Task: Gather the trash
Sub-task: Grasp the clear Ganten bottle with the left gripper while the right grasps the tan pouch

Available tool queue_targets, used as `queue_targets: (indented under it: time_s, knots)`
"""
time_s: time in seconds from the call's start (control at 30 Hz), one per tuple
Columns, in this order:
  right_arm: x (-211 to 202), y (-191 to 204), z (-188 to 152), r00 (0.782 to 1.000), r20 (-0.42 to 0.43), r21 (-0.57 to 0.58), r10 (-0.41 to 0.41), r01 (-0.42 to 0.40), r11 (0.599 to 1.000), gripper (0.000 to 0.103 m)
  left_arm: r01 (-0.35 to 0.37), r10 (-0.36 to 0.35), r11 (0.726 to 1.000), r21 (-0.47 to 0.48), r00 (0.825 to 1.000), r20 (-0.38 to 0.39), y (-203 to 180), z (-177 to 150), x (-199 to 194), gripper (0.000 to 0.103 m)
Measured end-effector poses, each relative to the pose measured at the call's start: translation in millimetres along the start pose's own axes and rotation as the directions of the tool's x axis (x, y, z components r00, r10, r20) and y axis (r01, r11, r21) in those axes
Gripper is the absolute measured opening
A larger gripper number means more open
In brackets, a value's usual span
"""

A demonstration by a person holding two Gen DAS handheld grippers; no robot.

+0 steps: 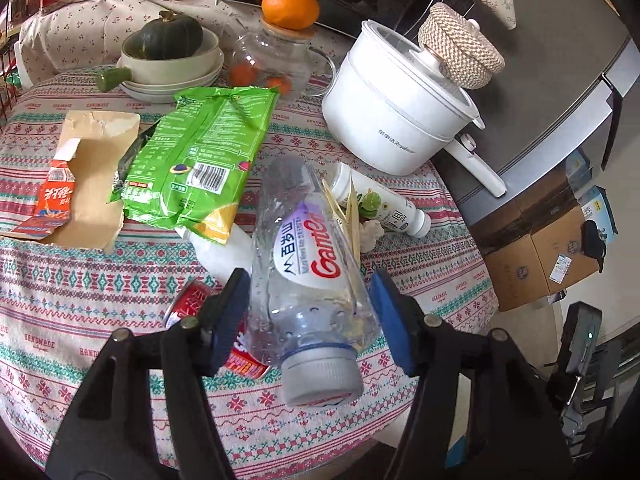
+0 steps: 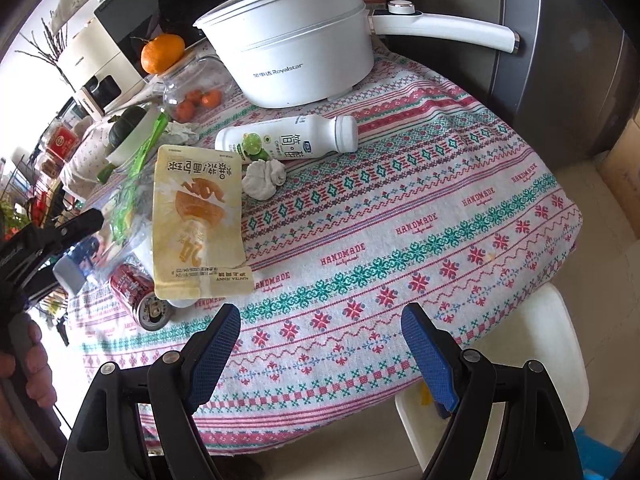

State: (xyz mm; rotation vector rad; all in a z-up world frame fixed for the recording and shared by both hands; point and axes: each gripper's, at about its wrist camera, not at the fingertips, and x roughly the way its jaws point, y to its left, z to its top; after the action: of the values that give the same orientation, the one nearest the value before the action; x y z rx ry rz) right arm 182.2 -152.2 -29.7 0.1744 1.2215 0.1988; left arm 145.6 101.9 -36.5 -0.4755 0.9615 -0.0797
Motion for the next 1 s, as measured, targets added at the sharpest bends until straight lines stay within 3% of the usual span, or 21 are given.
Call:
queue_targets:
  time_s: [0.2,0.43,0.6,0.77,0.87,0.9,0.97,1.0]
  knots:
    - [11,40,11,0.998,0.022,-0.021,0.063,-0.062,0.998,0.084,-0.004,0.002,0.999,0.044,0.999,0.046,9,-14,-28,0.064]
    - [51,92,20,0.991,-0.011,-0.087,0.133,-0.134,0.987,0.084,-0.017,0.025,0.995,0.101,0.997,-0.078,26,-47,-19,0.063]
    - [74,94,25,0.984,-0.037,-0.028,0.175,-0.177,0.984,0.084,-0.056,0.073,0.991,0.120,0.988,-0.139,30,-67,-5,0.063]
    - [86,94,39,0.956,-0.051,0.018,0.289,-0.288,0.957,0.084,-0.086,0.108,0.988,0.130,0.979,-0.171,32,-77,16,0.063]
    - [97,96,40,0.970,-0.069,-0.028,0.234,-0.236,0.971,0.082,-0.103,0.121,0.986,0.133,0.984,-0.131,31,-77,22,0.064]
    - [100,95,38,0.976,-0.074,-0.047,0.205,-0.208,0.977,0.080,-0.110,0.124,0.986,0.124,0.986,-0.114,31,-77,22,0.064]
    - [97,82,37,0.962,-0.060,-0.029,0.267,-0.269,0.963,0.060,-0.111,0.119,0.989,0.096,0.989,-0.086,32,-79,24,0.064]
    - [94,76,38,0.948,-0.066,-0.017,0.310,-0.312,0.950,0.044,-0.112,0.118,0.990,0.082,0.990,-0.072,33,-79,25,0.064]
